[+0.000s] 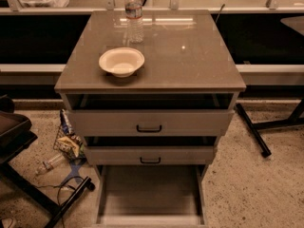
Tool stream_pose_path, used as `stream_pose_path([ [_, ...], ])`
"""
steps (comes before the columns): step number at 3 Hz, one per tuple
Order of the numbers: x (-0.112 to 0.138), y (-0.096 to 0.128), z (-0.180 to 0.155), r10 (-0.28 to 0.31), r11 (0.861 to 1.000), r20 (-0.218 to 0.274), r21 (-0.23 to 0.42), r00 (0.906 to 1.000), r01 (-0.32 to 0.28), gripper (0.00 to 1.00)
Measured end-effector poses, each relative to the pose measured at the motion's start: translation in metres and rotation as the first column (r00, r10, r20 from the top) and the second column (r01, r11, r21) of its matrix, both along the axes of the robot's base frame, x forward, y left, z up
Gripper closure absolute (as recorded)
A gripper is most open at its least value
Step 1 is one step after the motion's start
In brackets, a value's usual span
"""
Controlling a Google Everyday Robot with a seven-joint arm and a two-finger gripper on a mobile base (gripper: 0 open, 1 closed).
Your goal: Close bottom drawer
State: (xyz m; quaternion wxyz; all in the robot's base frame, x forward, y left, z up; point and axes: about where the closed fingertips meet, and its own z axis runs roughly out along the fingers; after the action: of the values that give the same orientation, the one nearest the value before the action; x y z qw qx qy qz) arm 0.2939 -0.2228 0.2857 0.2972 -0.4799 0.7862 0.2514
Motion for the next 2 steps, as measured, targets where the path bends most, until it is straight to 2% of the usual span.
stream_pose_path([
  [1,0.000,0.000,0.000,0.000,1.000,-0.001,0.001,1.0000,0.000,1.00],
  [2,-0.001,0.010,-0.020,0.003,0.999,-0.019,0.039,0.9998,-0.002,1.00],
])
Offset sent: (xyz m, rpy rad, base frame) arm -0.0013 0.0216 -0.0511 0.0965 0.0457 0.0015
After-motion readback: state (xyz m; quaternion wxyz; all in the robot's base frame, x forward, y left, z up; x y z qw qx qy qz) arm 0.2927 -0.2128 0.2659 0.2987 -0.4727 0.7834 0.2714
